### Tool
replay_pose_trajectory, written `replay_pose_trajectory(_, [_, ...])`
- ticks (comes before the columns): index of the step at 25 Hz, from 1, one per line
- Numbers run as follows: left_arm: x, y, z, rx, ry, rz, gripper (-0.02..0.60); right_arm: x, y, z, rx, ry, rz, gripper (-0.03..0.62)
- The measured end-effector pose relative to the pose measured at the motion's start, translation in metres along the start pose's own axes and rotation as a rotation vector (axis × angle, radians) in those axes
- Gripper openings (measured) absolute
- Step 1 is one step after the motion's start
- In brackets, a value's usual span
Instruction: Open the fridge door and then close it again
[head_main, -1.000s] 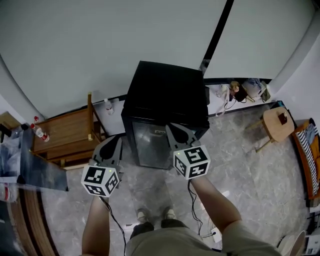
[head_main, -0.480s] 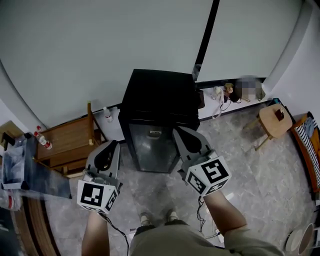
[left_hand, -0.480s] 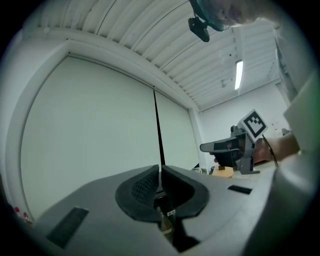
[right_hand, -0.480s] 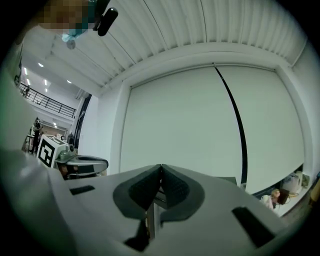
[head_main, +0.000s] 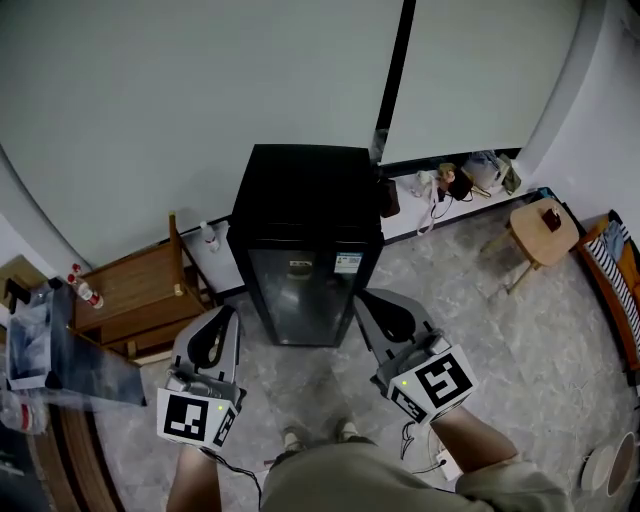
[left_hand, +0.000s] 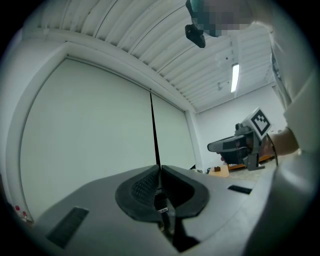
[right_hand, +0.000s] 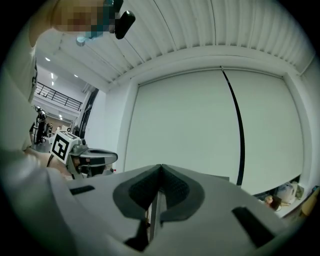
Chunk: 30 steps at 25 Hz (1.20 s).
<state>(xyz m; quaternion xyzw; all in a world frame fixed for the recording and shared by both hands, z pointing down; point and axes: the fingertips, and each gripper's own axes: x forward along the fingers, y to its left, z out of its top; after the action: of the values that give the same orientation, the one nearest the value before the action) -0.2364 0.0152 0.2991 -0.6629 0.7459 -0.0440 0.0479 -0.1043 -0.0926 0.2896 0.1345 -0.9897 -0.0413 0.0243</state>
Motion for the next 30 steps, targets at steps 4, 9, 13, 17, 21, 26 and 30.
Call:
replay_pose_trajectory(4, [-0.01,-0.014,-0.002,0.022,-0.009,0.001,0.017,-0.015,0.007,-0.016,-0.002,0.032,-0.001,-0.003])
replay_pose_trajectory(9, [-0.018,-0.029,-0.02,0.013,0.017,-0.007,0.017,-0.025,0.013,-0.038,0.023,0.079,-0.002,-0.003])
replay_pose_trajectory(13, [-0.023,-0.039,-0.036,-0.018,0.051,-0.02,0.017,-0.034,0.015,-0.059,0.051,0.114,-0.011,-0.003])
replay_pose_trajectory(17, [-0.026,-0.045,-0.047,-0.035,0.076,-0.025,0.017,-0.04,0.016,-0.072,0.124,0.136,-0.004,-0.003])
replay_pose_trajectory(21, [-0.029,-0.052,-0.058,-0.044,0.103,-0.03,0.016,-0.043,0.018,-0.083,0.15,0.152,-0.005,-0.003])
replay_pose_trajectory(26, [-0.03,-0.049,-0.062,-0.023,0.114,-0.024,0.016,-0.042,0.023,-0.088,0.106,0.167,-0.016,-0.003])
replay_pose_trajectory(30, [-0.031,-0.046,-0.058,-0.007,0.114,-0.018,0.016,-0.04,0.024,-0.084,0.126,0.155,-0.016,-0.003])
